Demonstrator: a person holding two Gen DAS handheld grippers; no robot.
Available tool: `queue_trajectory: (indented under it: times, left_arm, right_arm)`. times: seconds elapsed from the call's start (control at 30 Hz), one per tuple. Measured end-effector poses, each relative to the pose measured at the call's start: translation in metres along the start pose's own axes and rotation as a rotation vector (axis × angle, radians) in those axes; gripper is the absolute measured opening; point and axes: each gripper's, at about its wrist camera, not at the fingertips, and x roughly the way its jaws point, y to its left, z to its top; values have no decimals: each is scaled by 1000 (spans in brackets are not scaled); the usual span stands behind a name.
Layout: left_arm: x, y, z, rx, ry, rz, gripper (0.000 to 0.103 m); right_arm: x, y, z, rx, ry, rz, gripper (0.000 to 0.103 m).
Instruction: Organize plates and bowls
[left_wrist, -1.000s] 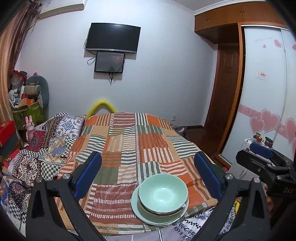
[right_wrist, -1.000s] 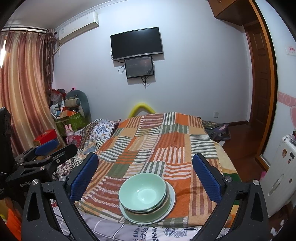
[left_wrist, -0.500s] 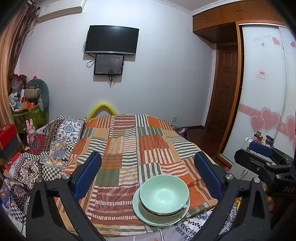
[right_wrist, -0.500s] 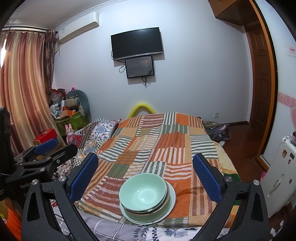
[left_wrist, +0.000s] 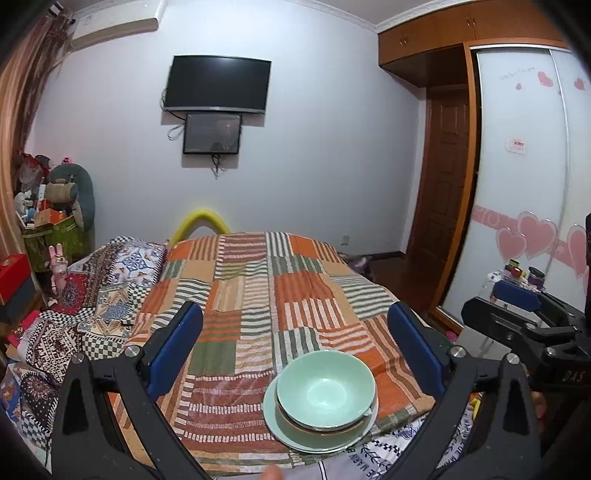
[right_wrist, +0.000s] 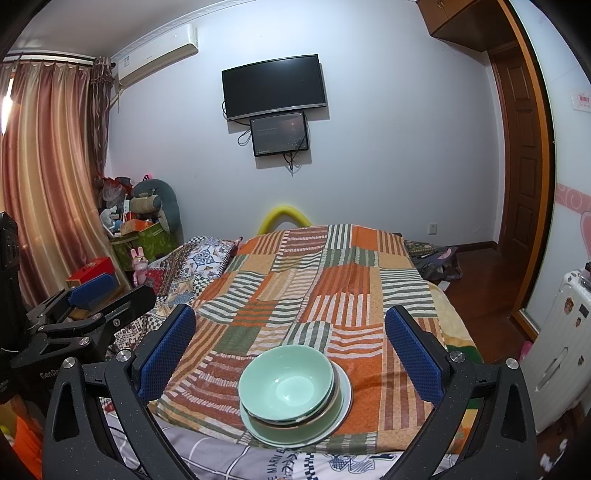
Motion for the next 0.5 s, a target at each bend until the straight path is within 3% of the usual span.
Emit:
queue_trajectory:
  times: [0.5]
  left_arm:
    - [1,-5,-3,13,3,-5,102]
  right_arm:
    - [2,-1,1,3,7,2,102]
